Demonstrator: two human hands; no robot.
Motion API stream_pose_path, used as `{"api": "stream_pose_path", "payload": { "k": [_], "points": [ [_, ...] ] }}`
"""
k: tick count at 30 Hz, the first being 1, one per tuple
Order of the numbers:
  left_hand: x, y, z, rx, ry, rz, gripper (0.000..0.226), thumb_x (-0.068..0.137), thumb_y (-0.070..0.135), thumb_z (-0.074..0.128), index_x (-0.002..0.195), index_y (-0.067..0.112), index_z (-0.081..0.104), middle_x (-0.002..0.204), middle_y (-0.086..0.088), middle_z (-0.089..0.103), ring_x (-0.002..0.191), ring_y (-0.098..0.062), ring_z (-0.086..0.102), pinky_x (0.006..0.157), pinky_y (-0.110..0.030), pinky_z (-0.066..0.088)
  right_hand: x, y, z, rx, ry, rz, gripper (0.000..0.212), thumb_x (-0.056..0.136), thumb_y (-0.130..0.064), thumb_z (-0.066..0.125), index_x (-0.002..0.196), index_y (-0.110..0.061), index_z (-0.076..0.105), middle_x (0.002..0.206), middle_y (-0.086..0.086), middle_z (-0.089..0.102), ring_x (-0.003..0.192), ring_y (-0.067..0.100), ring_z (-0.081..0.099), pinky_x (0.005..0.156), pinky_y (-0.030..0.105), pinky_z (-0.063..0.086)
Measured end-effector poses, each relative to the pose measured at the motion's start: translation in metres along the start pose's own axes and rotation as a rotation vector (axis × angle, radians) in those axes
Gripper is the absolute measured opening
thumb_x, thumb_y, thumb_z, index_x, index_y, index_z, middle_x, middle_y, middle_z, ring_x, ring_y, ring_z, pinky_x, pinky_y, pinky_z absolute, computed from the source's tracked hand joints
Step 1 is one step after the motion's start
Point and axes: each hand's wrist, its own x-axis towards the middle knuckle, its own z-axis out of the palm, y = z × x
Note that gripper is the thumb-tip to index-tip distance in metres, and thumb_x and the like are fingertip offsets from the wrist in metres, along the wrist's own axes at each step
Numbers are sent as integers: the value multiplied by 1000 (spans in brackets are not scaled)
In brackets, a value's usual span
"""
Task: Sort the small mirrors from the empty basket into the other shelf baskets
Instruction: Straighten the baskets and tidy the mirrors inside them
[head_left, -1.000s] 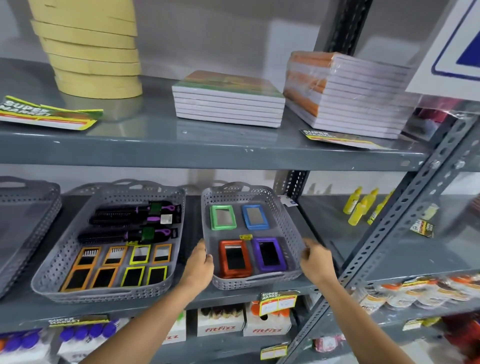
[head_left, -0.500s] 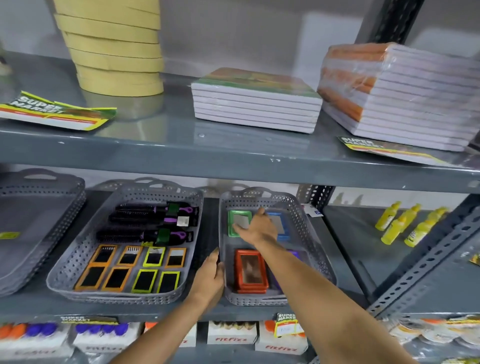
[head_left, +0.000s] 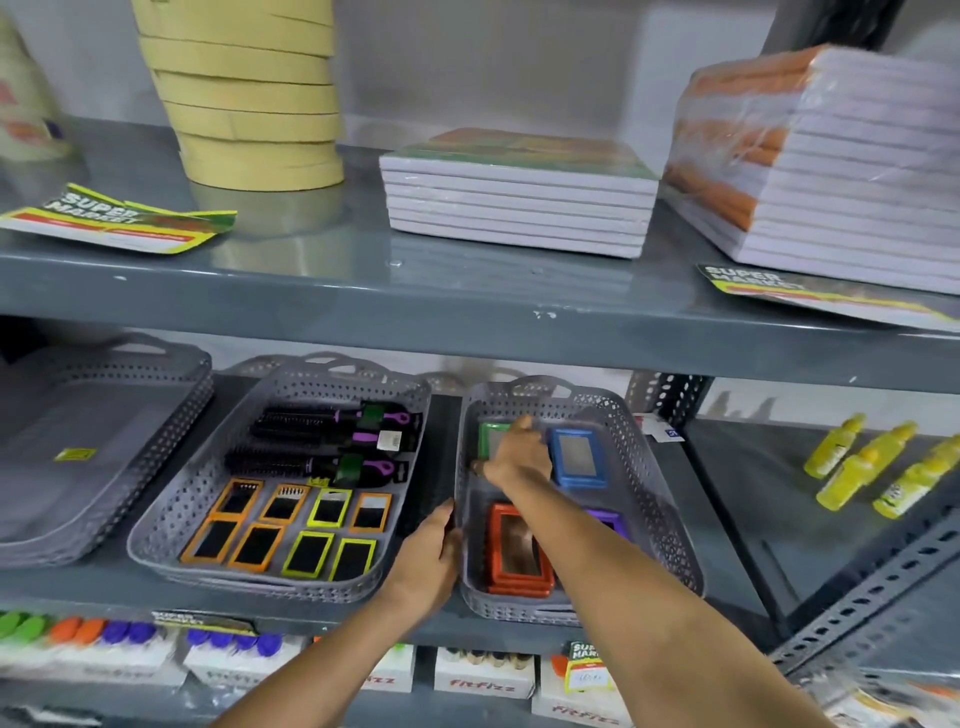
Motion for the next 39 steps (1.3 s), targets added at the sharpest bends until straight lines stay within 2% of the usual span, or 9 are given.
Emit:
{"api": "stream_pose_path", "payload": {
  "k": [6, 11, 13, 16, 20, 24, 27, 34, 39],
  "points": [
    [0, 0, 2, -31, 0, -29, 36, 97, 12, 42, 132, 19, 45, 120, 4, 55, 116, -12, 49, 101, -27, 37, -3, -2, -2, -20, 14, -11, 88, 71, -27, 81, 135, -7, 25, 118, 16, 57, 102, 29, 62, 76, 33, 55],
    [-4, 0, -3, -56, -27, -89, 40, 98, 14, 40, 138, 17, 38, 130, 4, 49, 125, -13, 42, 108, -26, 29, -7, 2, -13, 7, -21, -64, 97, 77, -58, 66, 143, -5, 18, 112, 11, 62, 96, 25, 64, 51, 24, 46],
    [-5, 2, -7, -40, -26, -100, 44, 99, 13, 38, 142, 11, 31, 140, 0, 41, 133, -14, 33, 111, -25, 23, -12, 6, -22, 39, -9, -109, 90, 82, -63, 55, 140, 0, 26, 117, 14, 62, 104, 29, 63, 60, 24, 47],
    [-9, 6, -30, -76, 30, -26, 34, 98, 7, 39, 132, 3, 42, 123, -4, 47, 125, -15, 40, 105, -17, 23, -30, 5, -34, 151, 21, -213, 67, 90, -54, 49, 120, 6, 50, 117, 23, 62, 108, 37, 60, 82, 35, 49],
    [-21, 13, -99, 45, 198, 86, 23, 96, 9, 46, 117, 9, 53, 108, -6, 56, 103, -12, 50, 80, -5, 34, -58, -9, -29, 255, 81, -312, 42, 93, -34, 55, 115, 1, 58, 117, 25, 64, 111, 39, 58, 92, 39, 46],
    [-27, -23, -180, 342, 451, 80, 26, 91, 14, 55, 115, 4, 59, 111, -16, 64, 103, -28, 60, 88, -29, 43, -96, -30, -7, 313, 214, -464, 26, 88, -18, 62, 107, 1, 64, 91, 22, 72, 89, 36, 68, 80, 38, 51],
    [-29, -52, -219, 418, 522, -36, 27, 89, 12, 57, 113, 0, 59, 109, -21, 64, 103, -34, 59, 86, -33, 43, -121, -46, 3, 231, 120, -462, 29, 90, -22, 60, 112, -3, 61, 86, 17, 73, 85, 31, 69, 74, 35, 54],
    [-28, -103, -244, 455, 450, -255, 38, 93, 12, 50, 128, -4, 48, 117, -26, 61, 108, -39, 56, 88, -40, 44, -147, -63, 33, 179, -4, -223, 30, 92, -21, 56, 114, -1, 58, 104, 18, 70, 100, 33, 66, 78, 37, 52],
    [-21, -115, -246, 423, 385, -264, 35, 93, 9, 48, 126, -2, 52, 117, -24, 62, 109, -36, 58, 90, -37, 44, -146, -66, 37, 262, 7, -195, 11, 89, -7, 54, 79, -9, 54, 87, 17, 70, 84, 31, 66, 61, 27, 38]
  ]
}}
